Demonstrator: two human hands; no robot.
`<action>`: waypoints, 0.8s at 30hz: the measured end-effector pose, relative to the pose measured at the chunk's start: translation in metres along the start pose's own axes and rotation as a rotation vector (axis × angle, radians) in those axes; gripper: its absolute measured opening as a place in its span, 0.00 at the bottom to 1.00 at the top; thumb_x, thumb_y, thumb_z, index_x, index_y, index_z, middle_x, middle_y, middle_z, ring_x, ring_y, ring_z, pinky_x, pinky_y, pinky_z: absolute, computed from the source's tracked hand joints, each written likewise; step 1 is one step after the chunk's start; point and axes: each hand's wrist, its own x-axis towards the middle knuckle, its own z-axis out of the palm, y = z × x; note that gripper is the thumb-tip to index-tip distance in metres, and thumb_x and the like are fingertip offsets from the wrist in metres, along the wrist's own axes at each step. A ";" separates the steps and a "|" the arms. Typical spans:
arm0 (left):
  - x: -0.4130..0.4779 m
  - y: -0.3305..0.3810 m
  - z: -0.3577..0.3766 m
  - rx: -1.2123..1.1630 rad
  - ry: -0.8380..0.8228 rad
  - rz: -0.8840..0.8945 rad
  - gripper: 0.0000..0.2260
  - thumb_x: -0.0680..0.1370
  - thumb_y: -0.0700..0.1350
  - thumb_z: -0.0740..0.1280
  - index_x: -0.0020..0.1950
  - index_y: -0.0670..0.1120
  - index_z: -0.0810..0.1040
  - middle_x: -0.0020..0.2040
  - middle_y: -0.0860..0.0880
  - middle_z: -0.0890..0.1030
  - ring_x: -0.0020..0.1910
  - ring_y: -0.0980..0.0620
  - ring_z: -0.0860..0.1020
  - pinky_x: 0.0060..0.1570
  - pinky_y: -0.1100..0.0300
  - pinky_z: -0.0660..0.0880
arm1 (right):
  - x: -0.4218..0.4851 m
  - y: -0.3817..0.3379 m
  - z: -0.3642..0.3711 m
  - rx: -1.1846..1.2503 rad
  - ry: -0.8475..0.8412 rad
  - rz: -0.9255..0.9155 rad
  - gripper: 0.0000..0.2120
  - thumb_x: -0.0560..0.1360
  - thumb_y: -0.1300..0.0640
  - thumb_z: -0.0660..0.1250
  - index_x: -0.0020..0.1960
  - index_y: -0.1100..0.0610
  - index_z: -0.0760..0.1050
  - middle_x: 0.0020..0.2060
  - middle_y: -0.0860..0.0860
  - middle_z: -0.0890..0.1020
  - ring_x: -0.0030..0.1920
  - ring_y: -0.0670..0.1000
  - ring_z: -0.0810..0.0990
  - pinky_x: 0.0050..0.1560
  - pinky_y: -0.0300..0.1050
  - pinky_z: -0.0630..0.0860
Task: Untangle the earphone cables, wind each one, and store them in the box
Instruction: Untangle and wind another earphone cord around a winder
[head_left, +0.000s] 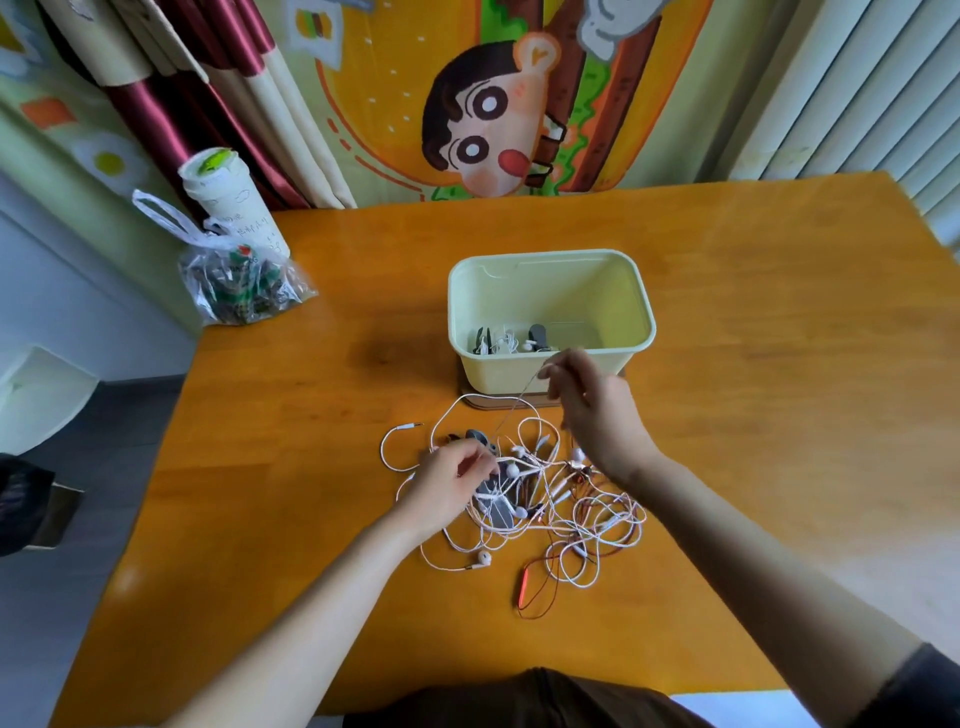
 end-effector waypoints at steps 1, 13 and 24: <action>-0.001 -0.003 0.001 -0.013 -0.014 -0.014 0.07 0.81 0.44 0.61 0.45 0.48 0.78 0.40 0.54 0.78 0.41 0.58 0.75 0.44 0.66 0.72 | 0.002 -0.002 -0.004 -0.007 0.022 -0.001 0.08 0.81 0.61 0.57 0.45 0.55 0.72 0.33 0.45 0.76 0.31 0.40 0.75 0.32 0.30 0.68; -0.007 0.055 -0.021 -0.392 0.254 0.087 0.09 0.81 0.40 0.61 0.48 0.49 0.80 0.43 0.48 0.82 0.45 0.56 0.81 0.46 0.62 0.80 | -0.015 0.011 0.003 -0.240 0.016 0.064 0.10 0.78 0.60 0.62 0.58 0.61 0.76 0.54 0.56 0.78 0.50 0.53 0.79 0.56 0.45 0.75; -0.006 0.087 -0.029 -0.469 0.352 0.196 0.12 0.81 0.40 0.60 0.44 0.49 0.81 0.41 0.50 0.78 0.42 0.60 0.76 0.38 0.63 0.78 | -0.025 -0.016 0.019 -0.204 -0.185 -0.068 0.08 0.75 0.55 0.68 0.40 0.59 0.78 0.34 0.52 0.80 0.34 0.51 0.76 0.37 0.45 0.71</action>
